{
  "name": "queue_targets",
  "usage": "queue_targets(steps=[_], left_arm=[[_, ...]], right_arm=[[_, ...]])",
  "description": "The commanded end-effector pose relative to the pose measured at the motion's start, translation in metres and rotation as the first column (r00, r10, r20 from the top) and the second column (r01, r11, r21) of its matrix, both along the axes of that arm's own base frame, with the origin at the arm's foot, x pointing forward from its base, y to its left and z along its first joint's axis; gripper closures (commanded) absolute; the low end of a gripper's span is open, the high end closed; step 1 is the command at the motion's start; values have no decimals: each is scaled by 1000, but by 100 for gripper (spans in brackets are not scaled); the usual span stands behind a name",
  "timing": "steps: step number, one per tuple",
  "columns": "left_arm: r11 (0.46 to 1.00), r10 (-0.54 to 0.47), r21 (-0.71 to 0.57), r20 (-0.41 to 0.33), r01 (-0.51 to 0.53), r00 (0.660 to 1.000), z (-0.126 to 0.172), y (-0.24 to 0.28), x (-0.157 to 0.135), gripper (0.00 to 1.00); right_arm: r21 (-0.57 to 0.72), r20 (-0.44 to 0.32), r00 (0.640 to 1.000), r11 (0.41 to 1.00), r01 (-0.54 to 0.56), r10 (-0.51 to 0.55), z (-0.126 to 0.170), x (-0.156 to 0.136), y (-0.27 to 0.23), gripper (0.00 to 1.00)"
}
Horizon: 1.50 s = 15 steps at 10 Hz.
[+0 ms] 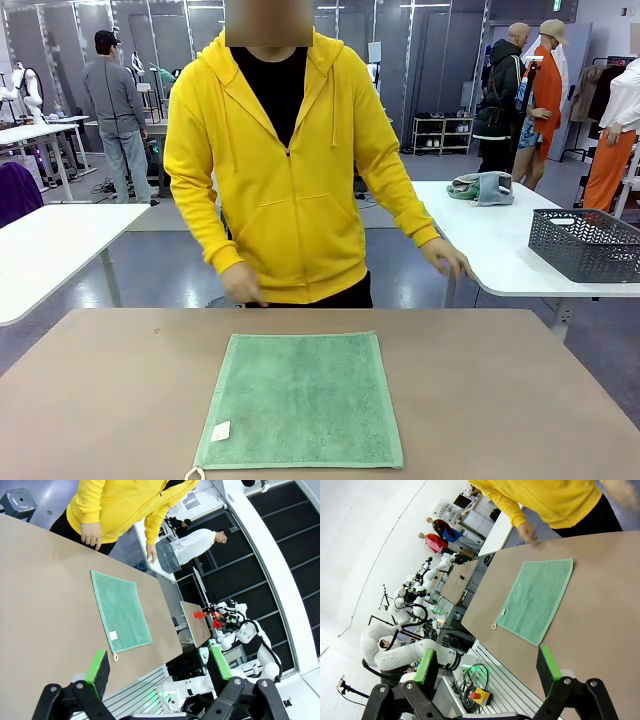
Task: Fold the towels and place them in the basket.
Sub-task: When a person lays out a Towel with hook on the table, fold it in half twice.
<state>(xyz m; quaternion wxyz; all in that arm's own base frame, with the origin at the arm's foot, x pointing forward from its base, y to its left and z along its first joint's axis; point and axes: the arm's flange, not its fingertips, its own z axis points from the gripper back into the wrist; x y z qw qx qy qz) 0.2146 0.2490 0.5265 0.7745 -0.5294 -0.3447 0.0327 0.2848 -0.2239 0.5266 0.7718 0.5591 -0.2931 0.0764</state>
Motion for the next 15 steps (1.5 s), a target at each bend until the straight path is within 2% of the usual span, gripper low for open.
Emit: queue_targets(steps=[1, 9, 10, 12, 13, 14, 15], left_arm=[[1000, -9, -1, 16, 9, 1000, 4, 2, 1, 0], [1000, 0, 0, 0, 0, 1000, 0, 0, 0, 0], [993, -48, 112, 32, 44, 998, 15, -12, -3, 0], [942, -58, 335, 57, 35, 997, 50, -40, -6, 0], [897, -106, 438, 69, 65, 992, 67, -59, -3, 0], [847, -147, 526, 83, 82, 986, 79, -78, -1, 0], [785, -185, 614, 101, 85, 978, 91, -98, 0, 0]], right_arm=[[2, 14, 1000, 1000, -7, 7, 1, -1, -1, 0], [0, 0, 1000, 1000, 0, 0, 0, 0, 0, 0], [-105, 40, 997, 993, -55, 59, 14, -4, 9, 0], [-294, 121, 978, 947, -131, 173, 52, -12, 34, 0], [-391, 150, 960, 906, -162, 236, 68, -10, 52, 0], [-523, 181, 947, 841, -134, 264, 77, -5, 69, 0], [-590, 197, 924, 793, -155, 327, 86, -3, 87, 0]])
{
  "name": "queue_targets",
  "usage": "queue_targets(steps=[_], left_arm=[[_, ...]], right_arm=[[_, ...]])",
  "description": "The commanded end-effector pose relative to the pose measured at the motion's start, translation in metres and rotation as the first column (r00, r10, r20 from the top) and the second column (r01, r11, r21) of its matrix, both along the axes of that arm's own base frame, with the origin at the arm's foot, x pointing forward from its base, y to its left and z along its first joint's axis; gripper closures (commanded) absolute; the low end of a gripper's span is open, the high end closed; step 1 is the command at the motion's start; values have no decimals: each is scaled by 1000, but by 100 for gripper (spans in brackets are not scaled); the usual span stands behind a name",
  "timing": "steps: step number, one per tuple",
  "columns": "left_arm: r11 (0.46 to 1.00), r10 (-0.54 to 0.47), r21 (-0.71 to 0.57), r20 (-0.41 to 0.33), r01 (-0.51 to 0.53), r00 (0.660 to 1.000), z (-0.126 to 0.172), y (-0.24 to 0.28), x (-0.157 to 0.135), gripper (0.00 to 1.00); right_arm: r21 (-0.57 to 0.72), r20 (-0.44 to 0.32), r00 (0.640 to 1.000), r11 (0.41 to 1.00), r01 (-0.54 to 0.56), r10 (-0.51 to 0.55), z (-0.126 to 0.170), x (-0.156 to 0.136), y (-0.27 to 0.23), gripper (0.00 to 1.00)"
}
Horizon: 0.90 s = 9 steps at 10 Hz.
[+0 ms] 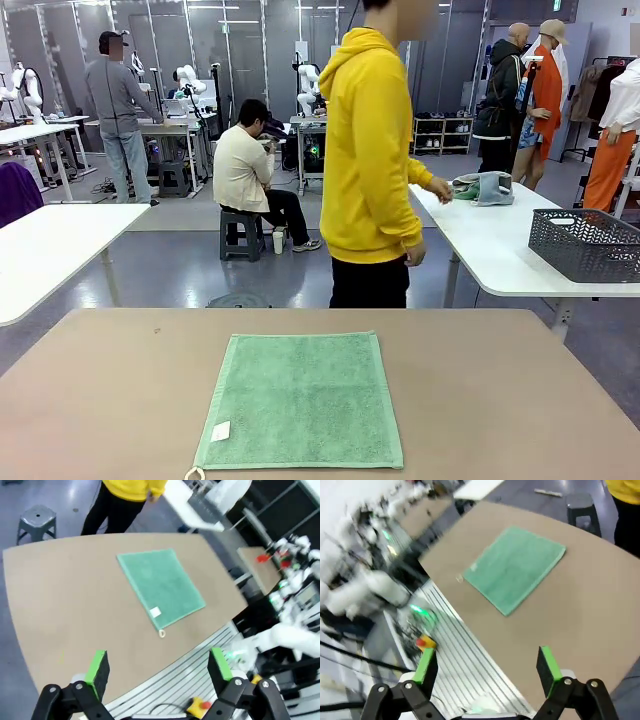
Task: Fold the towels and place them in the basket.
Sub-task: When a person lays out a Towel with hook on the table, fold it in half twice.
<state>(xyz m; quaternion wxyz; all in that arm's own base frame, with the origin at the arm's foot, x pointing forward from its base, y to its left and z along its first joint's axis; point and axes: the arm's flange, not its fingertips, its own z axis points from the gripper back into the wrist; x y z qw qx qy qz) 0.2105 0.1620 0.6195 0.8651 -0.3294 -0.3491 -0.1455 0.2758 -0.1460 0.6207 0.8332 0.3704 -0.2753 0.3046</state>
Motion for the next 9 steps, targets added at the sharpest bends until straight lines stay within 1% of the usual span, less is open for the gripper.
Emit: queue_targets(steps=[1, 2, 3, 4, 5, 6, 7, 8, 9], left_arm=[[974, -42, 225, 69, 25, 997, 7, -30, 5, 0], [941, -102, 333, 94, 65, 990, 15, -54, 5, 0], [907, -165, 406, 98, 112, 981, 19, -76, 7, 0], [862, -222, 484, 90, 152, 971, 19, -98, 8, 0], [819, -275, 539, 66, 198, 959, 16, -122, 10, 0], [761, -342, 596, 33, 256, 939, 9, -150, 11, 0], [712, -394, 634, 8, 300, 919, 2, -173, 11, 0], [657, -394, 702, 6, 277, 919, -7, -191, 15, 0], [598, -413, 752, -7, 277, 911, -16, -207, 16, 0]], right_arm=[[-172, 120, 989, 983, -60, 81, 1, 6, 29, 0], [-273, 155, 973, 954, -124, 170, 7, 6, 53, 0], [-340, 169, 959, 926, -162, 230, 10, 7, 72, 0], [-406, 184, 943, 895, -185, 278, 11, 8, 92, 0], [-455, 191, 923, 863, -218, 334, 11, 7, 114, 0], [-519, 208, 900, 823, -231, 384, 7, 7, 138, 0], [-554, 205, 871, 787, -272, 446, 4, 5, 158, 0], [-577, 201, 837, 752, -319, 509, -2, 1, 178, 0], [-621, 178, 824, 711, -330, 538, -11, -2, 194, 0]])
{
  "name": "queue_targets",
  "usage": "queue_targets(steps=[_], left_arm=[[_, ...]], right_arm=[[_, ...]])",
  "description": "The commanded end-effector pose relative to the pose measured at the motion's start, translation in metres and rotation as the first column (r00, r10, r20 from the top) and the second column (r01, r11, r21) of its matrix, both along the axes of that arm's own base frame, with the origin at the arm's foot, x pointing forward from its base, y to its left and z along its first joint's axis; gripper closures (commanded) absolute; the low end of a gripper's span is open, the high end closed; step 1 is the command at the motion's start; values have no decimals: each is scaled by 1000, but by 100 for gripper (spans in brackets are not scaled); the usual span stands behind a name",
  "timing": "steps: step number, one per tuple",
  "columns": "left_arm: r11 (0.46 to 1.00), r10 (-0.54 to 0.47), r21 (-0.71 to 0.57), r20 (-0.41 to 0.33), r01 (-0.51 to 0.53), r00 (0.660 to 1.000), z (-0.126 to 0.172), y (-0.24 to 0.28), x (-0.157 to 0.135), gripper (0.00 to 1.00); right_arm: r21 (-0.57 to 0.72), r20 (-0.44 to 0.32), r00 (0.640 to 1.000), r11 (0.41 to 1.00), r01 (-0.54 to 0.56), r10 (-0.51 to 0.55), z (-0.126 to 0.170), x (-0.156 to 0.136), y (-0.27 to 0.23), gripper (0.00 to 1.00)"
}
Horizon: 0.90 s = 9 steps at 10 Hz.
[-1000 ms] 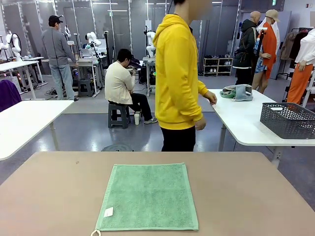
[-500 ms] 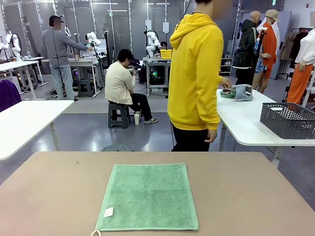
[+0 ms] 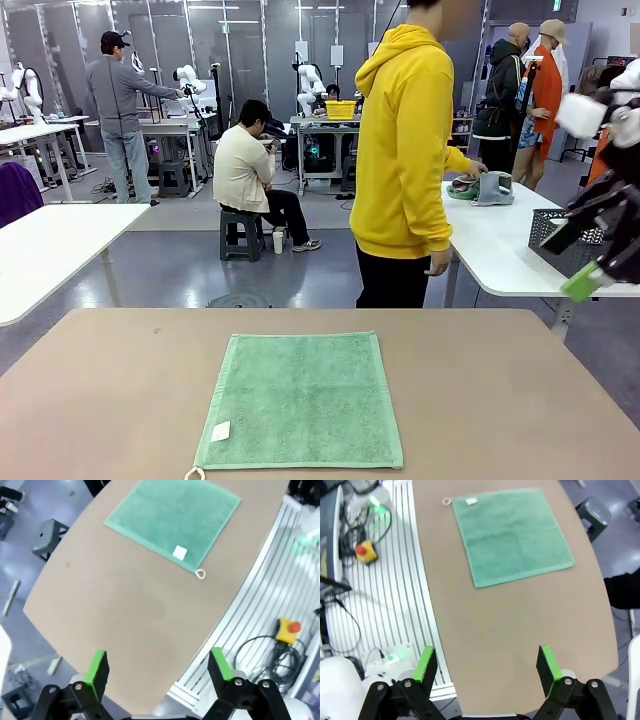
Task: Fold the towels and place them in the basket.
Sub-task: When a person lays out a Towel with hook on the table, fold it in half twice.
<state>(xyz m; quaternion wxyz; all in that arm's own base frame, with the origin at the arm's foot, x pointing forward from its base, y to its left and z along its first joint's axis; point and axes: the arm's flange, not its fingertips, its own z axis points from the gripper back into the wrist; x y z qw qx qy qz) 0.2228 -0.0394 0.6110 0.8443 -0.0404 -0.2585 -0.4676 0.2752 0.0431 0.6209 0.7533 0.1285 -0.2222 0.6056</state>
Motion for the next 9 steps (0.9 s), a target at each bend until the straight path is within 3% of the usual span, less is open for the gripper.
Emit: queue_targets(steps=[1, 6, 7, 8, 9], left_arm=[[994, 7, 110, 38, -11, 999, -16, -19, 5, 0], [976, -128, 179, 6, 125, 992, -56, -55, 14, 0], [979, -123, 165, 3, 121, 992, -58, -54, 15, 0], [982, -130, 134, -48, 136, 990, -58, -47, 15, 0], [974, -136, 180, -16, 137, 991, -37, -60, 18, 0]], right_arm=[[-101, 21, 999, 994, -47, 49, -22, -3, 18, 0], [-207, -13, 1000, 978, -4, 1, -66, 6, 56, 0], [-189, -15, 1000, 982, 11, -14, -69, 9, 58, 0], [-165, -3, 999, 986, 33, -34, -70, 11, 56, 0], [-190, -15, 1000, 981, -29, 27, -66, 5, 52, 0]])
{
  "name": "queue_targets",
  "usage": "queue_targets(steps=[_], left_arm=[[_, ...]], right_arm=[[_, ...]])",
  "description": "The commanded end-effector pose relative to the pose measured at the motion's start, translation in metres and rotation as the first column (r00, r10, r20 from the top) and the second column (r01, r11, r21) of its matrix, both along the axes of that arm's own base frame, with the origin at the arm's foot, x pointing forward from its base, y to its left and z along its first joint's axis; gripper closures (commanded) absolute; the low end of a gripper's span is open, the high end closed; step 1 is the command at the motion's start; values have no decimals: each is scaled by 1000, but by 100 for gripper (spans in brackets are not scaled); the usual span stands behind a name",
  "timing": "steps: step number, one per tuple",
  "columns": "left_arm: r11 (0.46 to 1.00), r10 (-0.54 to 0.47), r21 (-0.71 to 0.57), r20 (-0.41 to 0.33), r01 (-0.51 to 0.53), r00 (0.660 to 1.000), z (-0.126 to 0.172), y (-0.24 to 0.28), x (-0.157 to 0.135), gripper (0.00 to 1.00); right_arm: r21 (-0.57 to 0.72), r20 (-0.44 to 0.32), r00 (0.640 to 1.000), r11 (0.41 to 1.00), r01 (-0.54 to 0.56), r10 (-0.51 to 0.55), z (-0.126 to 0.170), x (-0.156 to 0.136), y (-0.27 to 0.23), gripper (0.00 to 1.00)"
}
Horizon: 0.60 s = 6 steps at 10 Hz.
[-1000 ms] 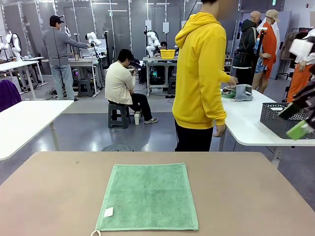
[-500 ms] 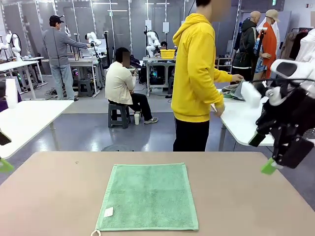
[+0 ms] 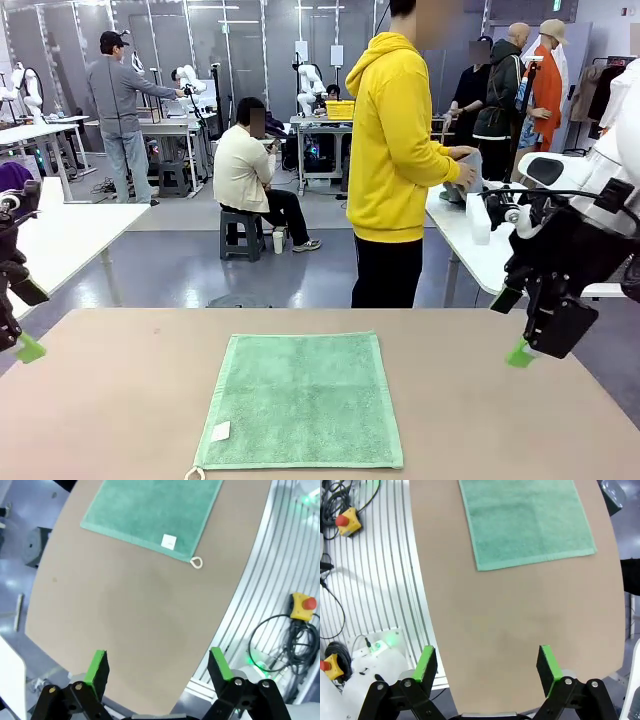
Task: Fold the towels and place them in the basket.
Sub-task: When a person lays out a Towel with hook on the table, fold it in half twice.
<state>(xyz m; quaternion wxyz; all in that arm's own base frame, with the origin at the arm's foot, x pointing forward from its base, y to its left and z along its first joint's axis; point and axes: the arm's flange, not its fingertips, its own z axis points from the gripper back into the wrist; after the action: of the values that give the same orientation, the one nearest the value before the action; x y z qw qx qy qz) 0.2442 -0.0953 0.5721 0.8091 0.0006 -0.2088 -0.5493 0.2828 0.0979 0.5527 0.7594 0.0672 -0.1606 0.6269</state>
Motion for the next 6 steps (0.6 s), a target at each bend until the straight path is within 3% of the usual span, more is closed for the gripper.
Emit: queue_targets(steps=[1, 4, 5, 6], left_arm=[[1000, 14, 25, 21, -15, 1000, 2, -4, -4, 0], [1000, 14, 25, 21, -15, 1000, 2, -4, -4, 0], [1000, -10, 9, 9, 10, 1000, 1, -2, -2, 0], [993, -86, 87, 34, 83, 996, -8, -30, -6, 0]], right_arm=[[-12, 2, 1000, 1000, -15, 15, 2, -3, -3, 0], [-12, 2, 1000, 1000, -15, 15, 2, -3, -3, 0], [-12, 2, 1000, 1000, -15, 15, 2, -3, -3, 0], [-3, 5, 1000, 1000, -24, 24, 2, -1, -2, 0]])
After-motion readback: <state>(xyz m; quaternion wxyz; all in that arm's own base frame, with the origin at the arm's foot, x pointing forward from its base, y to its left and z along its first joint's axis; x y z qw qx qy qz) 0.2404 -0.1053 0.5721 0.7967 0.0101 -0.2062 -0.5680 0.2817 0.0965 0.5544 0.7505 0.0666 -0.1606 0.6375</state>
